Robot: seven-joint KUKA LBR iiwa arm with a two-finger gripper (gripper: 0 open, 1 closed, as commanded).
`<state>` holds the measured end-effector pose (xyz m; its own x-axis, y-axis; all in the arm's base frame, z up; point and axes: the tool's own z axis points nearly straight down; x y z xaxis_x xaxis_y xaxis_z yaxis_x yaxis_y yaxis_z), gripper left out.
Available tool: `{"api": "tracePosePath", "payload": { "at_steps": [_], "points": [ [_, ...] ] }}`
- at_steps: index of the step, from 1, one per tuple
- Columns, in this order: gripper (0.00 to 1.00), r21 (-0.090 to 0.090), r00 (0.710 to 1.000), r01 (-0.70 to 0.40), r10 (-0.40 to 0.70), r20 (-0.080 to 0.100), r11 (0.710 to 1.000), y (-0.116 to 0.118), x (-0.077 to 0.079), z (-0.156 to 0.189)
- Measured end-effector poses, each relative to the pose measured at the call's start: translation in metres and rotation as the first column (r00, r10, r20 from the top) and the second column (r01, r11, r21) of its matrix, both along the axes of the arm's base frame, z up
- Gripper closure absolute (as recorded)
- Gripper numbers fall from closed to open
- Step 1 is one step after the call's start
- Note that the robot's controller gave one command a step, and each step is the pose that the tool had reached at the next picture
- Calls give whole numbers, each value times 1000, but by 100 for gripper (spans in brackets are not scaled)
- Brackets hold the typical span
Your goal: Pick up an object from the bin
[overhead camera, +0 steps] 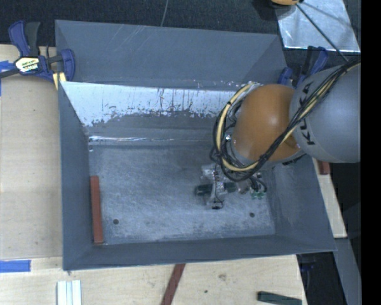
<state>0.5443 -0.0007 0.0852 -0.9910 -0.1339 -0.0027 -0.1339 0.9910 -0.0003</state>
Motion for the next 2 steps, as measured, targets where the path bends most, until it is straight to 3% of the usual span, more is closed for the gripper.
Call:
{"api": "tracePosePath", "payload": {
  "at_steps": [1,2],
  "points": [
    [100,0,1000,0,0,0,1000,0,0,0],
    [100,0,1000,-25,25,1,1000,-1,6,115]
  ]
}}
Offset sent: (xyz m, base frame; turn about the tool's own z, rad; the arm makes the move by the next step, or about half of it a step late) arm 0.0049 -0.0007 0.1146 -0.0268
